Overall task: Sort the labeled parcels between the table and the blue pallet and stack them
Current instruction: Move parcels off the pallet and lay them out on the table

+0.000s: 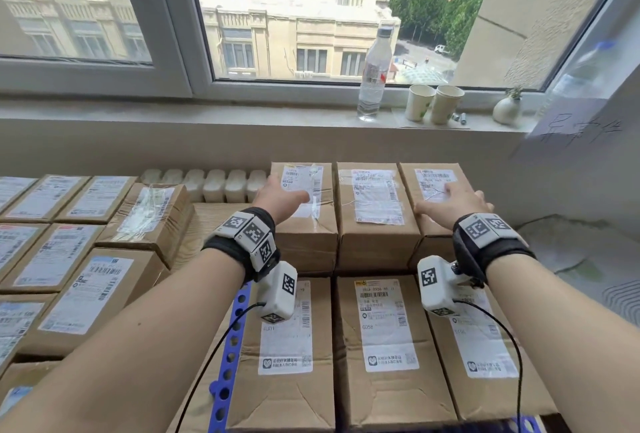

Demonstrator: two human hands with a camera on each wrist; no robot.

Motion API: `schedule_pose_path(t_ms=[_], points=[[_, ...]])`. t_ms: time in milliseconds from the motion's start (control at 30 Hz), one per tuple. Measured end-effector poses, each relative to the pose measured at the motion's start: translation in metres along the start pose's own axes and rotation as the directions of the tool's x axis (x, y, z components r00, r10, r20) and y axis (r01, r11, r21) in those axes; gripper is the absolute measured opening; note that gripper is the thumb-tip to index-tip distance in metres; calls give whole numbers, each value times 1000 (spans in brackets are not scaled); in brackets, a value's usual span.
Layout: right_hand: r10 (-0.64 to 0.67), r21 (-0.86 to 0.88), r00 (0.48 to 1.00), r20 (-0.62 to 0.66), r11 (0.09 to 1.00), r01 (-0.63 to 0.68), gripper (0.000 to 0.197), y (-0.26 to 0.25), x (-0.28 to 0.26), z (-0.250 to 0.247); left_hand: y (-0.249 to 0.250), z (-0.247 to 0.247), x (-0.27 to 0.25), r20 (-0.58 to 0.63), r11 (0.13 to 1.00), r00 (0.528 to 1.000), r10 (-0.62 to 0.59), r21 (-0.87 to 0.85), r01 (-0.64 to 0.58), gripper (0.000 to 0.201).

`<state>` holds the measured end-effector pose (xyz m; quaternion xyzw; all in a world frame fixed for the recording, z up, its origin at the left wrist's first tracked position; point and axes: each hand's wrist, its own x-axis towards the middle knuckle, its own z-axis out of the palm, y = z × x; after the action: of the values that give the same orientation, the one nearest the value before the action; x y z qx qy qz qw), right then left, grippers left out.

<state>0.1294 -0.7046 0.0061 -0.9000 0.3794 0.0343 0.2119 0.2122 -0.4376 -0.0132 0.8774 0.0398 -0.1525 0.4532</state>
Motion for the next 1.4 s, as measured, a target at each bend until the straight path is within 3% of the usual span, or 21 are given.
schedule_pose_path(t_ms=[167,300,400,533,633,867,1133,1267,1400], points=[[-28,20,999,-22,999,28,82,-2,-10,-6,0,-3,0,-7,1000,1000,14,-12,-15,67],[-186,57,975,-125,979,194,65,-24,-27,-19,11,-10,-6,-42,997,997,70,28,-69,75],[-317,150,939,-136,930,335,58,-48,-44,-25,20,-23,-14,-54,991,991,119,61,-116,77],[-467,252,880,-83,845,472,46,-78,-74,-19,21,-46,-29,-75,985,982,172,19,-171,63],[-592,293,806,-28,766,573,37,-98,-97,-2,10,-68,-41,-146,984,974,171,-21,-176,52],[-782,397,619,70,591,702,26,-135,-142,46,-36,-118,-86,-295,995,955,41,-79,-67,39],[-887,533,427,175,450,717,25,-163,-202,102,-100,-168,-146,-410,987,898,-161,-76,143,28],[-891,559,386,238,450,696,21,-167,-227,127,-140,-191,-167,-434,978,876,-210,-97,186,22],[-866,526,409,289,500,688,20,-176,-249,145,-186,-216,-180,-398,969,884,-246,-137,208,29]])
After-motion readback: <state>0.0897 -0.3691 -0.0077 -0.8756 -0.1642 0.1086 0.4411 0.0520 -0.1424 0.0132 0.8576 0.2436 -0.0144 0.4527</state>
